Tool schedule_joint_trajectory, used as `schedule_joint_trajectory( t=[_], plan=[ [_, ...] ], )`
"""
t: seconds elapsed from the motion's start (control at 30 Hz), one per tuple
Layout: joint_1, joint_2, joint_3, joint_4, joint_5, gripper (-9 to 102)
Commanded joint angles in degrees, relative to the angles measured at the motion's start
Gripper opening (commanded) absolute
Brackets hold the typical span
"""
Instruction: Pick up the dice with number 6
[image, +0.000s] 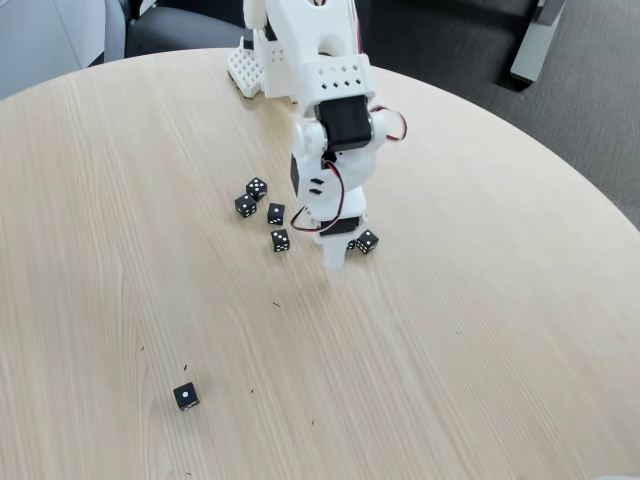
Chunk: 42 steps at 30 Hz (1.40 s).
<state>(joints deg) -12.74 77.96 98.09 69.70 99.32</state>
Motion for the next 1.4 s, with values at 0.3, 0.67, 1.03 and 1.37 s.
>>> schedule_joint_trajectory(
  t=[0.3,0.67,1.03,1.37],
  plan=[
    [-0.8,0.5,-1.2,-0.6,-4.0,27],
    [-0.9,0.6,-1.2,-5.1,-5.6,26],
    [-3.6,0.8,-1.2,-4.3,-5.5,29],
    [-8.3,1.3,-1.2,-4.8,-6.6,29]
  ],
)
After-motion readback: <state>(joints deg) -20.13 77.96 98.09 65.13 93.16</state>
